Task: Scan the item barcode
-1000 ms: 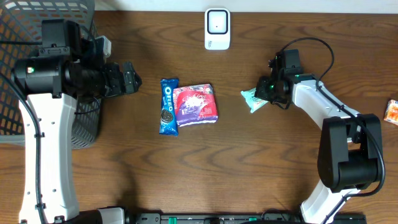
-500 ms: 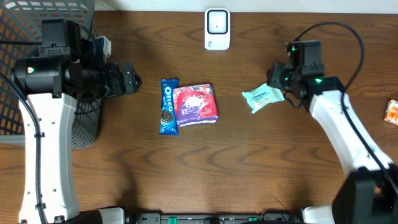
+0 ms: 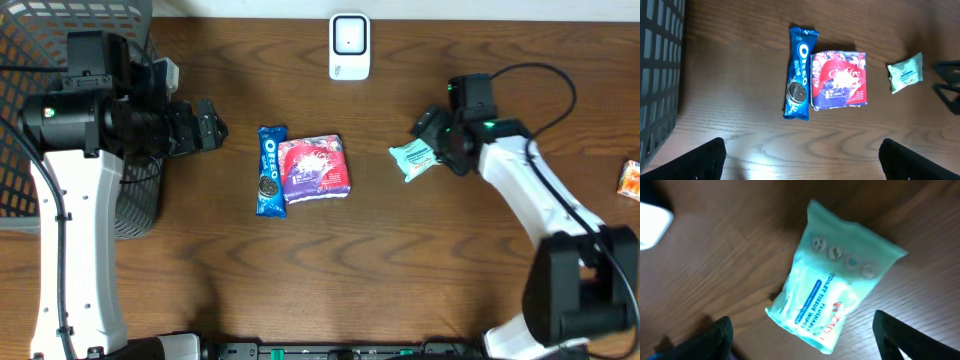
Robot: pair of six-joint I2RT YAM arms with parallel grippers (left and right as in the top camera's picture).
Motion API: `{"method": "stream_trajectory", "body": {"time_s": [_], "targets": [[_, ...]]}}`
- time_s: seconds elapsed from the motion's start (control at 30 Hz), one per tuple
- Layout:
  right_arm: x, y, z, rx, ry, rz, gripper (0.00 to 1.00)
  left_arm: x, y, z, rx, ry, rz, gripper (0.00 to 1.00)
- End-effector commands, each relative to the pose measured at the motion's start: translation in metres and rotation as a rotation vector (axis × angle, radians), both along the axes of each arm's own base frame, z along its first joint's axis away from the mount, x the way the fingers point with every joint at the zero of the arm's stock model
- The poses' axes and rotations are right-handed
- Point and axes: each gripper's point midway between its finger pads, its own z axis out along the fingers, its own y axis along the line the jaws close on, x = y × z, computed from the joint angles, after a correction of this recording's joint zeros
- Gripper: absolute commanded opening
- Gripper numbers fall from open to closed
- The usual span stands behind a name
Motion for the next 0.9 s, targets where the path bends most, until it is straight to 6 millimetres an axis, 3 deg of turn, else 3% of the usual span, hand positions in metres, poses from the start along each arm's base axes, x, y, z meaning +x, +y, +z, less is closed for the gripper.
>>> {"method": "stream_trajectory", "body": {"time_s": [0.0,0.23,0.4,0.53,0.67,0.87], "targets": [[-0.005,0.008,-0.028,0.028,0.073,-0.091,0.82,0.001,0.000,-0.001,0.010,-0.001,-0.011,0.98],[-0.012,0.008,-0.062,0.008,0.154,-0.099,0.68,0.000,0.000,-0.001,0.010,0.000,-0.011,0.98],[-0.010,0.003,-0.064,-0.020,0.149,-0.123,0.53,0.001,0.000,-0.001,0.010,-0.001,-0.011,0.98],[-0.009,0.002,-0.063,-0.022,0.142,-0.125,0.50,0.001,0.000,-0.001,0.010,-0.001,-0.011,0.98],[-0.009,-0.007,-0.066,-0.075,0.138,-0.134,0.53,0.001,0.000,-0.001,0.010,-0.001,-0.011,0.98],[-0.016,-0.011,-0.087,-0.117,0.185,-0.100,0.69,0.001,0.000,-0.001,0.010,-0.001,-0.011,0.98]]}}
